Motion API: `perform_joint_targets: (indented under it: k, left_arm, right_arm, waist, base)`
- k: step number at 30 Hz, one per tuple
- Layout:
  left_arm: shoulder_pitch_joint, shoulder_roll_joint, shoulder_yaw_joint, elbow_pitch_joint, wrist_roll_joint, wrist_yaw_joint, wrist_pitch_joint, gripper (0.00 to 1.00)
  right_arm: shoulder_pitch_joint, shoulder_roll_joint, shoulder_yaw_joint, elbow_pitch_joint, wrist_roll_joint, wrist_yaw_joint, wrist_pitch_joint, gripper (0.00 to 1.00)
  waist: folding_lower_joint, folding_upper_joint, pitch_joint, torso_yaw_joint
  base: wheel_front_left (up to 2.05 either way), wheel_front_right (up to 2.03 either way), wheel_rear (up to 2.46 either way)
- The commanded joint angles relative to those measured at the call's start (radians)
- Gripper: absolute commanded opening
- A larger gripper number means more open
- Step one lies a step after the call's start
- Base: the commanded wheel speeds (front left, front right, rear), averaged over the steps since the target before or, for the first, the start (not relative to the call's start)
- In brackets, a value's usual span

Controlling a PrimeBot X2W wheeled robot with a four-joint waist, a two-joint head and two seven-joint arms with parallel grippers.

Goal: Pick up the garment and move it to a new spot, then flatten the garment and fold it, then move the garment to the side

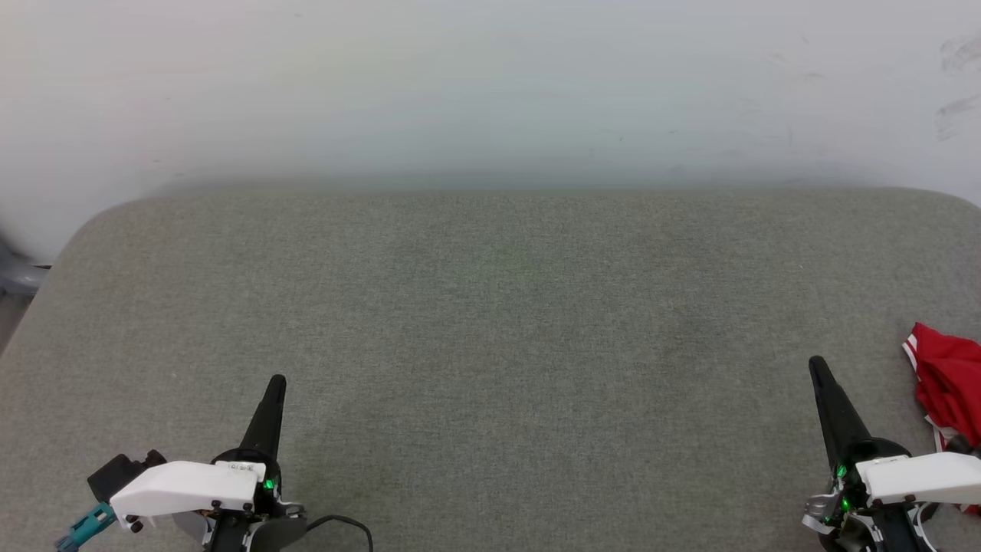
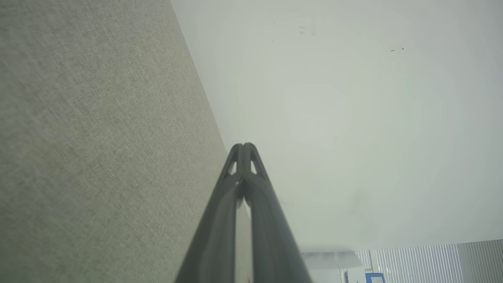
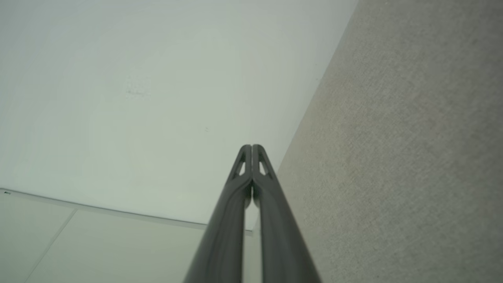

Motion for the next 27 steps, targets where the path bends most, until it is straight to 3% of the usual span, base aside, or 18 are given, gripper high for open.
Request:
perform_joint_targets:
  k: [1, 27]
  left_arm:
    - [-0.016, -0.004, 0.005, -0.001, -0.015, -0.005, 0.007, 0.00]
    - [-0.031, -0.026, 0.053, 0.007, -0.187, -0.030, 0.059, 0.00]
  right_arm:
    - [-0.018, -0.001, 0.001, 0.001, 0.019, 0.000, 0.001, 0.00]
    - [-0.059, -0.001, 0.002, 0.055, 0.224, 0.000, 0.019, 0.00]
  waist:
    - [0.0000, 0.0000, 0.000, 0.000]
    - [0.0000, 0.0000, 0.005, -0.013]
  base:
    - [0.00, 0.00, 0.00]
    - [0.00, 0.00, 0.00]
